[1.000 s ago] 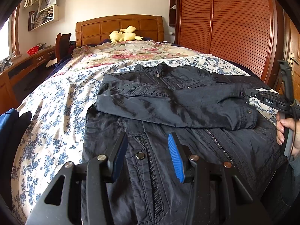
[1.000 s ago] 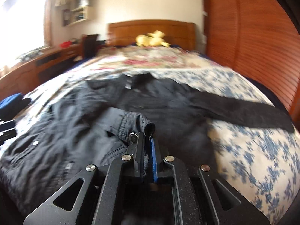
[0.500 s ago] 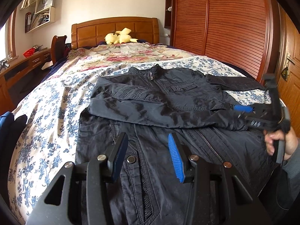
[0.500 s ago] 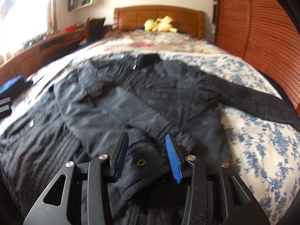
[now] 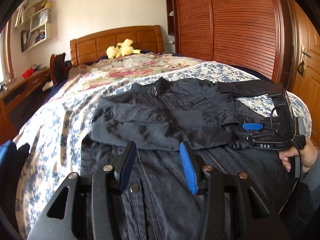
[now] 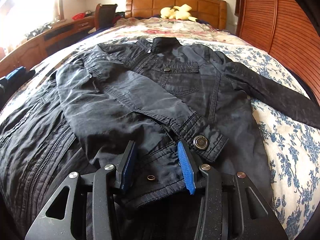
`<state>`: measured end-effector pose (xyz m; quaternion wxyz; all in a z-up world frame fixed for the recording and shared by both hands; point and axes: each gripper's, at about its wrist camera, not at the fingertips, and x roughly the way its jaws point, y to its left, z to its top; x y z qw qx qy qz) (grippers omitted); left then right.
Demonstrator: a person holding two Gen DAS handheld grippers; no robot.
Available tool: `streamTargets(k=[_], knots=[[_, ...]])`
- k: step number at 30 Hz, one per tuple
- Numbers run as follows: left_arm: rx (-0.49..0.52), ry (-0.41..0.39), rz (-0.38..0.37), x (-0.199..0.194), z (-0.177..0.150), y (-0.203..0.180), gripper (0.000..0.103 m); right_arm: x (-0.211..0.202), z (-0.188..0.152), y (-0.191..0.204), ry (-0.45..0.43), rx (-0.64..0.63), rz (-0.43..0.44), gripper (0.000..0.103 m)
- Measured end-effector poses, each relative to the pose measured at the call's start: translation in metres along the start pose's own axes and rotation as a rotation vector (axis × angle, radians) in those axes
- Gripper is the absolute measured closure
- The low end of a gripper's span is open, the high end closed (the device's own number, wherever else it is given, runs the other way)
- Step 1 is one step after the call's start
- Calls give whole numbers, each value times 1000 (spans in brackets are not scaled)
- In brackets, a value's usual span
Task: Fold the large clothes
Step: 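Move the right tool to the other sleeve cuff and grasp it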
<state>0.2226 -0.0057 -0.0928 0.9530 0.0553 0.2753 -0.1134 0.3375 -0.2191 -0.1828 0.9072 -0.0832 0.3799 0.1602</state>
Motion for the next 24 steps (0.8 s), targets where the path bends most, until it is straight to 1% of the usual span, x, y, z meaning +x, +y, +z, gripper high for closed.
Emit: streamTargets(k=[5,11,14,18,24], knots=[[-55,-20,-41,13,17,0,57,-1,0,0,-5,3,6,59],[-62,-40,-40,40,30,-6,57,-3,-2,-1,-19,10,17,58],[-66,-47,-27,56,27,-8,57,-4,-3,-1,-29,14,20,58],[-95,-25,-43,78,14,-4,57,-2,-4,-1,-27,11,19,58],[-123,19,-42,99,0,-2,57,-4,-5,0,-31,6,12,58]])
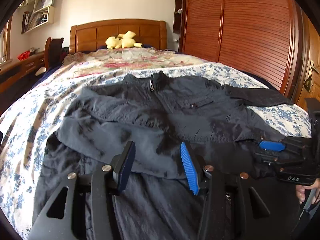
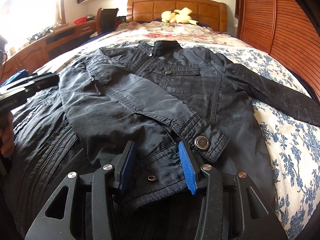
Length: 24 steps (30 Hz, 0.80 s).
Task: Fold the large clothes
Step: 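Move the right tool to the other sleeve cuff and grasp it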
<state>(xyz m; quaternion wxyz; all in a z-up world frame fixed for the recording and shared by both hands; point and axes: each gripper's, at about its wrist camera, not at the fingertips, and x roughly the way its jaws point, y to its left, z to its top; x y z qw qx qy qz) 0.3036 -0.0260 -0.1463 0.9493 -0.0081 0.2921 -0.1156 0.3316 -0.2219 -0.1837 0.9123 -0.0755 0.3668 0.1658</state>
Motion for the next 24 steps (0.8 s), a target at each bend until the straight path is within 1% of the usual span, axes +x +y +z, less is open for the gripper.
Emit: streamTargets(k=[3,7,10,13,15,16,18,19,22,24], knots=[[1,-3,-6,1,-2,-1,57,-1,2,0,1,8,7,58],[-2,-8,-9,1,-4,0,57,-14,5,-5,-19,36,17,58],[7,-6,-13,1,-5,-1,57,-33,5,-14,-32,45,13,58],[15,-18,-18,-1,-5,-3,57,-58,10,-33,-55,53,-17,58],[21,-25,-16,-3,-5,-4,57,-78,16,-56,-93,65,-63,57],[22,-26,-16,-3,-5,-4,57,-82,18,-63,-103,67,-85,54],[23,-26,-15,-3,-5,-4,57,-94,25,-92,-124,64,-168,52],[22,-27,-15,-3,-5,-4,57,-97,26,-102,-127,64,-188,52],[21,-35,-15,-5,-5,-5,57,-105,33,-153,-126,97,-300,49],[24,-38,-13,-5,-5,-5,57,-106,34,-192,-114,145,-372,48]])
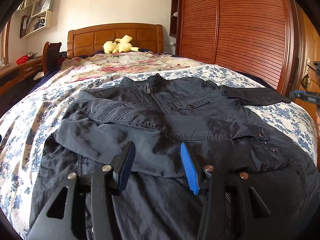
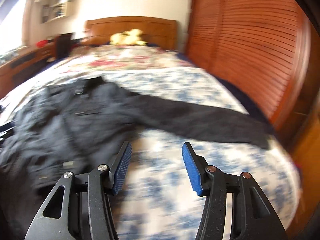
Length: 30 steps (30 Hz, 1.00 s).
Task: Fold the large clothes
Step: 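Move the right tool to the other sleeve cuff and grasp it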
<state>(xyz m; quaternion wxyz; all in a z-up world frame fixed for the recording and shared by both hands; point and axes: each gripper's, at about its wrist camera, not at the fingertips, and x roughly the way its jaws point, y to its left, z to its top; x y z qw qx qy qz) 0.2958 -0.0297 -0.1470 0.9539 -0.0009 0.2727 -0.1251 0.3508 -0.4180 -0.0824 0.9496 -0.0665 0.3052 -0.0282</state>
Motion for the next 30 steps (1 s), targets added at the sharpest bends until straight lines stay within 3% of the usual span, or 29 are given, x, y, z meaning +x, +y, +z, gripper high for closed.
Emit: streamTargets(k=[6,15,24,30], knots=[[7,-6,5,-2,0,-1,57,37,5,-90,66,135,-150,45],[8,-3,5,-2,-1,-2,57,79,5,-182,145,326,-243,44],[8,-1,4,-1,-1,-2,57,105,-8,-229,218,487,-239,44],[14,11,-2,0,-2,-1,57,117,4,-223,252,451,-227,44]])
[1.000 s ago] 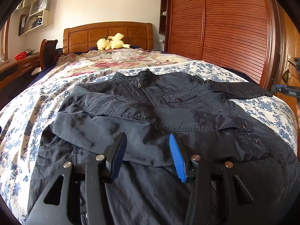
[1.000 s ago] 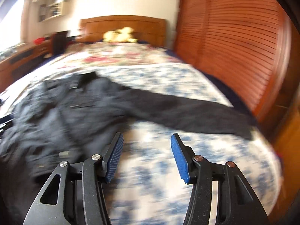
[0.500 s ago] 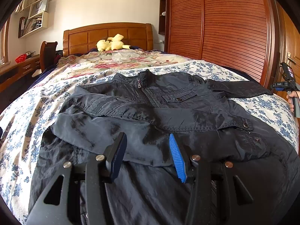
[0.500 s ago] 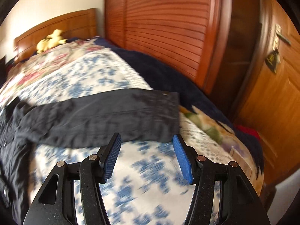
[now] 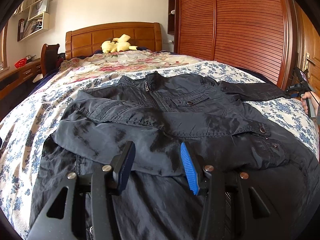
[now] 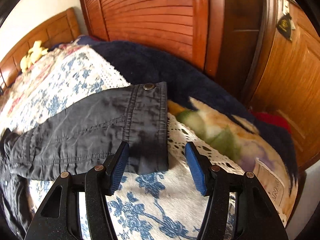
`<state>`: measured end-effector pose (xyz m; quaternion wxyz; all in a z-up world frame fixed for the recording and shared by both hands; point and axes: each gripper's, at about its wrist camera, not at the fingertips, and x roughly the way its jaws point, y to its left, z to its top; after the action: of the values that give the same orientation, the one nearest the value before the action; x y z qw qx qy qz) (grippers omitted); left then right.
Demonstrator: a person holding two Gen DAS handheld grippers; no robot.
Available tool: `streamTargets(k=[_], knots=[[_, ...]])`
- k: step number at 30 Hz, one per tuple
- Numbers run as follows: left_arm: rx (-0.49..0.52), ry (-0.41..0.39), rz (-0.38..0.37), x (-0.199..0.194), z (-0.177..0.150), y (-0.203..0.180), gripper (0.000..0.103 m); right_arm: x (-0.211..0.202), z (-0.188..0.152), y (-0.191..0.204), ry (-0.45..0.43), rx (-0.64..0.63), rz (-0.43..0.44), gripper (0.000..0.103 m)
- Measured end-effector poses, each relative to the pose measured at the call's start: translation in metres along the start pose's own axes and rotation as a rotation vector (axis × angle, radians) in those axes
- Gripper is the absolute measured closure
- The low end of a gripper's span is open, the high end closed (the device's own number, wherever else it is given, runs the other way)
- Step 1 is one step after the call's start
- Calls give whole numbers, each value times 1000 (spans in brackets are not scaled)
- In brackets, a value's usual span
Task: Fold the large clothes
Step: 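Move the right tool to the other sleeve cuff and grasp it, then lift the held sleeve with the right tool and carry it over the jacket body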
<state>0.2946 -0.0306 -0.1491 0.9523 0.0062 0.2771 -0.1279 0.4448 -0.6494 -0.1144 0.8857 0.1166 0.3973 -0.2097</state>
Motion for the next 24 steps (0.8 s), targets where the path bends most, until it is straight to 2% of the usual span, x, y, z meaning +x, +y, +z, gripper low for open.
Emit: streamTargets(k=[2,3,4,5,8,13,24], knots=[[0,0,0,0,0,0,57,4,1,11,15,-33,29,48],[0,-1,0,0,0,0,57,6,-1,21,28,-66,14,50],[1,-2,1,-1,0,1,57,9,-2,27,39,-89,9,59],[2,-2,1,0,0,0,57,11,-5,37,57,-130,7,73],[4,-2,2,0,0,0,57,8,-11,58,53,-219,10,83],[0,-5,5,-1,1,0,57,-25,-9,86,-31,-287,37,90],[-48,-3,-19,-17,1,11,57,-128,3,163,-210,-445,114,94]])
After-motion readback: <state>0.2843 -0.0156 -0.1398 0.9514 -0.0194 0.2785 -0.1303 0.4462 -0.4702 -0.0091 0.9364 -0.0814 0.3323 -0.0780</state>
